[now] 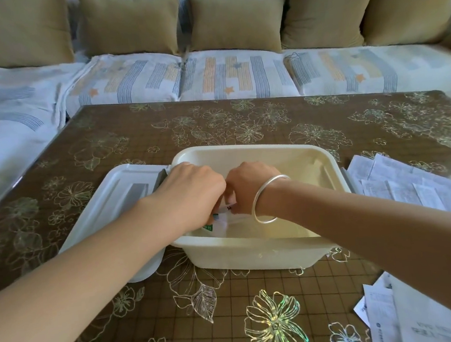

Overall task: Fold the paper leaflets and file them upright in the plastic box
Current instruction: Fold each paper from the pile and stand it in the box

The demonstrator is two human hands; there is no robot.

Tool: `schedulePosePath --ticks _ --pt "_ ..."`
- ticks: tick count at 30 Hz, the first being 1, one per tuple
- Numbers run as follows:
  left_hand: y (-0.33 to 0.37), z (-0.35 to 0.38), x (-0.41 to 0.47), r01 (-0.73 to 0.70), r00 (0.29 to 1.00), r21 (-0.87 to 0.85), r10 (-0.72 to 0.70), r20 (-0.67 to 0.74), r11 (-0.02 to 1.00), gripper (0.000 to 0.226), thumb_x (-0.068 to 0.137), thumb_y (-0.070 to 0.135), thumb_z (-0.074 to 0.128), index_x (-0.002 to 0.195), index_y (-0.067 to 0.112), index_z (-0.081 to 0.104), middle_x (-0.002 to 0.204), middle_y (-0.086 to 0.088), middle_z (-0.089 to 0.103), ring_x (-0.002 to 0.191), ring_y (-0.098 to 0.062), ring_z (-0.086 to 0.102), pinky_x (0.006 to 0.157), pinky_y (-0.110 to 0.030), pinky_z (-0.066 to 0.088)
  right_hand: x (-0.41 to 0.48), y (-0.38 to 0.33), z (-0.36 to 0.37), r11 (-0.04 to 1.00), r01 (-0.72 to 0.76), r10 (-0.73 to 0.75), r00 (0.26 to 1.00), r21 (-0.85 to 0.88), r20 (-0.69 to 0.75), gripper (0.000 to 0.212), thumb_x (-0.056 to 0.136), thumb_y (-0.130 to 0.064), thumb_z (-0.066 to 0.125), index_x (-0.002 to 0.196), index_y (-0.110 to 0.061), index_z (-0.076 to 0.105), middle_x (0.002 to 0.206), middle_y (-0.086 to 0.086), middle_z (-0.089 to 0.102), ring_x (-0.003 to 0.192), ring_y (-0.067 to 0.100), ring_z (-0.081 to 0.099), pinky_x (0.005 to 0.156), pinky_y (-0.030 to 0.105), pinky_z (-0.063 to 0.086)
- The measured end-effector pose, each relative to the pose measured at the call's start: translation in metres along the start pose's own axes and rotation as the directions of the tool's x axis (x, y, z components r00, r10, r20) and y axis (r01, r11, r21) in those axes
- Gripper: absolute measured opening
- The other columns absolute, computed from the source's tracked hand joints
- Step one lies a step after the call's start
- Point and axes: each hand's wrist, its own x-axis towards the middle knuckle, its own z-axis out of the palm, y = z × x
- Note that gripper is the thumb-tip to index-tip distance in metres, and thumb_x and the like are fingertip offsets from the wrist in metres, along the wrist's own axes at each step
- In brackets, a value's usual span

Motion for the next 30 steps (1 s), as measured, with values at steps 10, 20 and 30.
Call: schedulePosePath --ticks 10,20,30 --pt "0.001 0.002 -0.002 0.027 0.999 0.034 -0.026 -0.025 0.999 0.006 0.094 0.029 0.059 0.093 0.028 0.064 0.075 0.004 0.052 0.080 -0.024 0.044 0.074 -0.028 0.028 0.008 0.002 0.008 0.969 -0.058 0.071 0.996 0.242 -0.048 0.024 0.079 -0.025 0.069 0.061 -0.023 0.054 0.077 0.001 0.067 0.083 0.023 0.067 0.073 0.026 0.052" --pt "-0.003 0.007 0.000 0.045 0.997 0.029 -0.043 -0.059 0.999 0.033 0.089 0.032 0.065 0.068 0.026 0.040 0.061 0.004 0.031 0.071 -0.022 0.033 0.089 -0.036 0.042 -0.001 0.013 0.004 0.882 -0.031 -0.026 0.993 0.470 0.115 0.021 0.082 -0.007 0.068 0.099 -0.018 0.073 0.089 0.002 0.074 0.072 0.015 0.070 0.079 0.026 0.056" --pt "-0.007 0.002 -0.006 0.018 0.997 0.021 -0.016 -0.076 1.000 0.025 0.086 0.046 0.066 0.104 0.029 0.064 0.094 0.007 0.063 0.082 -0.018 0.042 0.079 -0.028 0.024 -0.008 0.021 0.005 0.817 -0.058 -0.004 0.994 0.573 0.108 0.020 0.084 0.002 0.063 0.098 -0.011 0.069 0.092 0.006 0.070 0.077 0.024 0.072 0.070 0.034 0.060"
